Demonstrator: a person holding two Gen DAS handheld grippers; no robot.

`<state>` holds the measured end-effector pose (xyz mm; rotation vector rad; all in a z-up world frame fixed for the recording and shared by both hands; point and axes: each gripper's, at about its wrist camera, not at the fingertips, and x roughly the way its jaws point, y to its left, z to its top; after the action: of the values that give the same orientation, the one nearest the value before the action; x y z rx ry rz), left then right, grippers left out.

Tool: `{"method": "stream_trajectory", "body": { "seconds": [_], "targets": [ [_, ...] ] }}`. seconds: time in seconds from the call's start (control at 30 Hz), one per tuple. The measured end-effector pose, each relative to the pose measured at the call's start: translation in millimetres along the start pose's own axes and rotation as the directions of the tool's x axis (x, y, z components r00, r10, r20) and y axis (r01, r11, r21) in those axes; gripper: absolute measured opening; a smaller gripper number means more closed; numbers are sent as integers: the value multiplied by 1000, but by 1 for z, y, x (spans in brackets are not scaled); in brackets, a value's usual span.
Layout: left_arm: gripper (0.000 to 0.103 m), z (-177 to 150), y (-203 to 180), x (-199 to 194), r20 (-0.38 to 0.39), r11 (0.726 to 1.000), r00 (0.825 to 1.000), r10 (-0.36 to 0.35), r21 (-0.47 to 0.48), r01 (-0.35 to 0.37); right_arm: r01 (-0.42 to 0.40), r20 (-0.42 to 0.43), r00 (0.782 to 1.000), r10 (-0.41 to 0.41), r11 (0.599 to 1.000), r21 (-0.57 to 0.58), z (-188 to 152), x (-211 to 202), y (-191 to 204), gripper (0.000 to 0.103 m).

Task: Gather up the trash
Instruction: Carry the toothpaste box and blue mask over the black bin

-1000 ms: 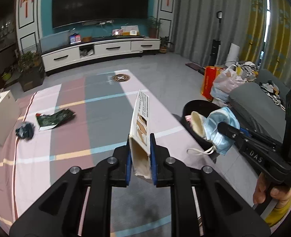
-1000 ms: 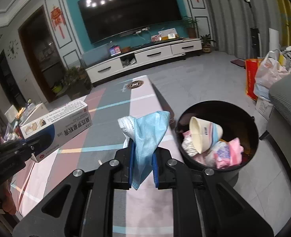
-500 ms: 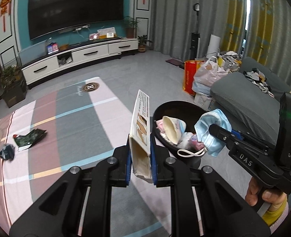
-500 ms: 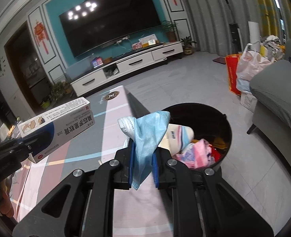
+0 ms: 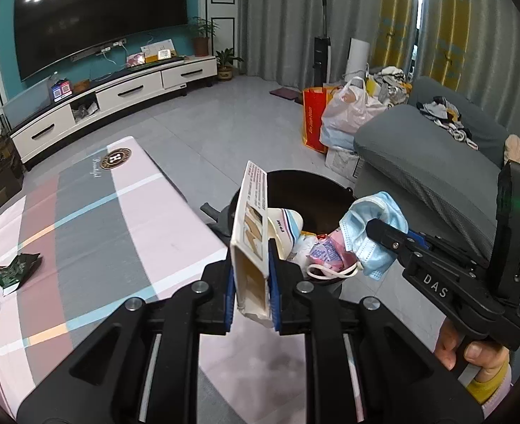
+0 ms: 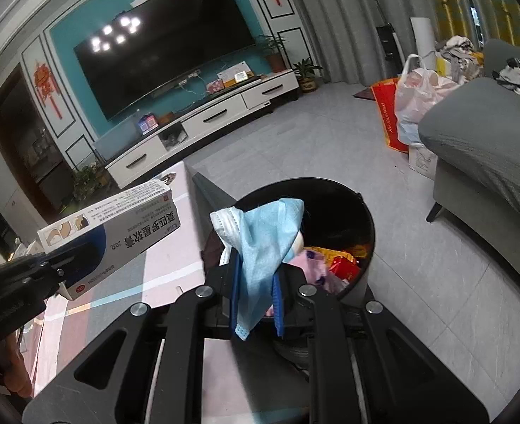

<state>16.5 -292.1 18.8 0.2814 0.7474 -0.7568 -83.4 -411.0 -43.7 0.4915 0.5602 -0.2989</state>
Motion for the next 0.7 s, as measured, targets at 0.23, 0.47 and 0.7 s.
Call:
{"method": "stream_trajectory", "body": {
  "seconds": [0.23,0.47,0.7],
  "targets": [
    [17,7,-9,23,-24,1000,1000,-7,25,8,14,-10,1000,-14,999,41,-1,10,-20,16],
    [17,12,-19,46,-42,999,999,-11,38,13,30,-35,999,-28,998,62,2,27,-33,16],
    [17,18,-28,77,-88,998,995,-42,38,46,39,-50,998,-37,998,45,10,49,-34,16]
  ]
}}
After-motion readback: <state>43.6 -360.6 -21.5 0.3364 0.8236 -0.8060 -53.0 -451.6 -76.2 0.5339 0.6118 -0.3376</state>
